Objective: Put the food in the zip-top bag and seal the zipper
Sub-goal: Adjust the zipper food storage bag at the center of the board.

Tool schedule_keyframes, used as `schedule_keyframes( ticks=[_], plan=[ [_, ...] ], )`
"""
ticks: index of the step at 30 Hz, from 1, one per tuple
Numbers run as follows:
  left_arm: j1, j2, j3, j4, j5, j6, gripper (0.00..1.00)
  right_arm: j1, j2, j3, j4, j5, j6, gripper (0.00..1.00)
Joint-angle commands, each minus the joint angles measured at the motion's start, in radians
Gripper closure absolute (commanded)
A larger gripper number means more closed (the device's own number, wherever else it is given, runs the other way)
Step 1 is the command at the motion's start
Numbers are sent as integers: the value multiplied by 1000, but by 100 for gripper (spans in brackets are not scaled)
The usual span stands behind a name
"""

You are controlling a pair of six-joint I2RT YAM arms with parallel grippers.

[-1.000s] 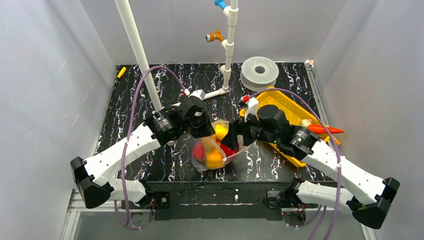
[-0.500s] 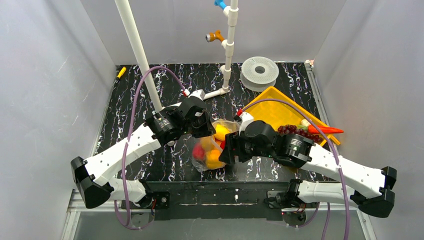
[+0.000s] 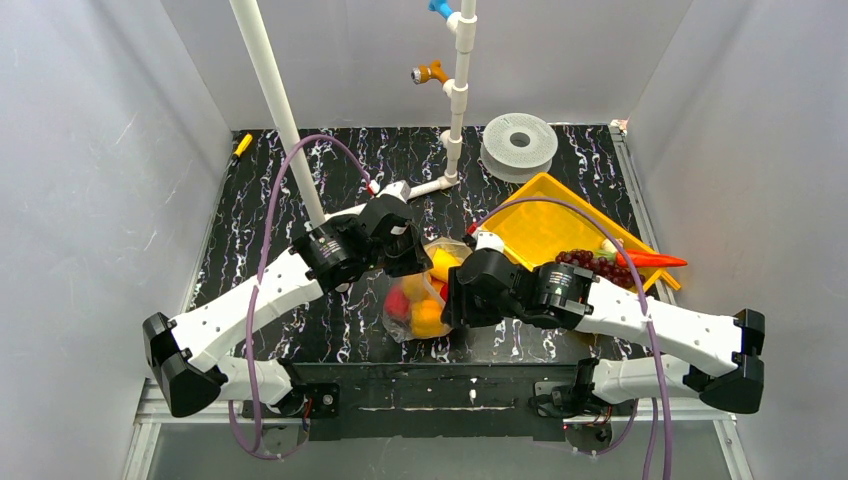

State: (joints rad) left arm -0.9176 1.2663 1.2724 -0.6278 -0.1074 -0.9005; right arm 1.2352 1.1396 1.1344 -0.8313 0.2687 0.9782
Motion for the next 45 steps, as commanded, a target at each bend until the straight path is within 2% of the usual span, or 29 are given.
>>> schedule_keyframes(
  ticks=[1, 7, 13, 17, 21, 22, 27, 30, 32, 35, 36, 40, 43, 45],
  plan=[
    [5, -38, -9, 13, -8, -6, 100, 33, 28, 69, -26, 59, 51, 45],
    [4, -40, -13, 22, -3, -7, 100, 38, 74, 87, -30, 121, 35, 44],
    [5, -59, -33, 27, -9, -18, 100, 52, 93, 93, -26, 129, 17, 60],
    [5, -61, -33, 26, -12, -14, 100, 52, 108, 127, -26, 162, -68, 80],
    [4, -85, -45, 2, -60, -14, 100, 52, 97, 130, 56, 195, -238, 97],
    [5, -100, -56, -2, -80, -22, 100, 52, 92, 129, 76, 209, -284, 99],
    [5, -193, -101, 0, -169, -55, 100, 48, 77, 136, 194, 289, -617, 99],
    [5, -259, -138, 6, -236, -102, 100, 25, 88, 173, 248, 254, -784, 99],
    [5, -296, -179, 23, -262, -141, 100, 16, 100, 196, 271, 213, -874, 94],
    [4, -331, -236, 43, -277, -209, 100, 14, 123, 233, 252, 194, -949, 70],
    [4, -340, -255, 47, -280, -226, 100, 13, 132, 252, 221, 190, -947, 65],
    [4, -366, -293, 52, -294, -263, 100, 13, 131, 318, 117, 93, -823, 44],
    [4, -376, -296, 53, -301, -264, 100, 14, 85, 304, 93, -9, -681, 28],
    [4, -373, -287, 52, -302, -254, 100, 14, 41, 259, 99, -18, -599, 24]
  ],
)
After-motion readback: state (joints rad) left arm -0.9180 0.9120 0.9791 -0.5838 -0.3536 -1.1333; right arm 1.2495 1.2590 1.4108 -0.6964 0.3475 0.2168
